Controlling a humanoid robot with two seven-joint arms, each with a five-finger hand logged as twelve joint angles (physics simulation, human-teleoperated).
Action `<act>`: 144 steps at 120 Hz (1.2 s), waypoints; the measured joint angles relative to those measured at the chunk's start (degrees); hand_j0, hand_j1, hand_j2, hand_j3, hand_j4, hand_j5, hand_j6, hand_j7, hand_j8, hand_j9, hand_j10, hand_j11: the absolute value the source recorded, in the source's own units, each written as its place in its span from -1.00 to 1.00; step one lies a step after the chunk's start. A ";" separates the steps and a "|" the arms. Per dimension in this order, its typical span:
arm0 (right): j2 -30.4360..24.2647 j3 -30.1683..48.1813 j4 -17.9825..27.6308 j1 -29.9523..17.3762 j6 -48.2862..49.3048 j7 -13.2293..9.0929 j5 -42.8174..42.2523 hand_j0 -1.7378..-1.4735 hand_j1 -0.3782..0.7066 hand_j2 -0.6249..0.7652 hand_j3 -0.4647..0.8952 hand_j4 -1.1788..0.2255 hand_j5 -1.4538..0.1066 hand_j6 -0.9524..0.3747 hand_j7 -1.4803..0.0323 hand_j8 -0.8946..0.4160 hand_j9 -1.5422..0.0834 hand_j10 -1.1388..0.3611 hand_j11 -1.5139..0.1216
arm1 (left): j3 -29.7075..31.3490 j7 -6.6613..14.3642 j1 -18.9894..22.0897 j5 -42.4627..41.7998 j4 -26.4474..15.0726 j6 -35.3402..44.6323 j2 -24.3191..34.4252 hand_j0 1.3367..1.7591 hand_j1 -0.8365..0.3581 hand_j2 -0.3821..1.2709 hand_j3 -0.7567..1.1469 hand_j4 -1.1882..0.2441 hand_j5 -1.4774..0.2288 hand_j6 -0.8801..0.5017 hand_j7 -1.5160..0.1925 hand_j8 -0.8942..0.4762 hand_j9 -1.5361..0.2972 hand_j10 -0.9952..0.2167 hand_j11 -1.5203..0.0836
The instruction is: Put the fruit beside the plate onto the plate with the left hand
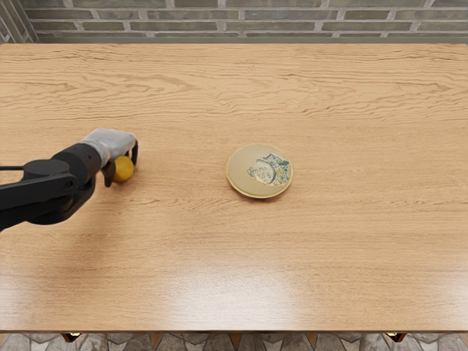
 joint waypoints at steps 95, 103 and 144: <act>0.00 0.00 0.00 0.49 0.00 0.00 0.00 -0.40 -0.88 -0.11 -0.32 0.64 0.81 0.39 0.91 0.32 0.85 0.48 0.80 | -5.05 -0.02 -6.88 -3.62 -5.49 -0.90 6.18 0.51 -0.10 0.13 -0.20 -0.16 -0.36 -0.35 -0.30 -0.44 -0.31 -0.49 -0.23; 0.00 0.00 0.00 0.64 0.00 0.01 0.00 -0.40 -0.88 -0.11 -0.32 0.64 0.81 0.39 0.91 0.32 0.85 0.48 0.80 | -5.08 -0.01 -8.75 -4.75 -5.55 -1.39 6.65 0.51 -0.11 0.13 -0.20 -0.16 -0.36 -0.35 -0.30 -0.43 -0.31 -0.48 -0.23; 0.00 0.00 0.02 0.79 0.00 0.08 0.00 -0.40 -0.88 -0.11 -0.32 0.64 0.81 0.39 0.91 0.32 0.85 0.48 0.80 | -5.10 0.01 -16.37 -13.49 -5.62 -4.89 6.29 0.51 -0.19 0.19 -0.20 -0.12 -0.36 -0.31 -0.29 -0.40 -0.30 -0.48 -0.22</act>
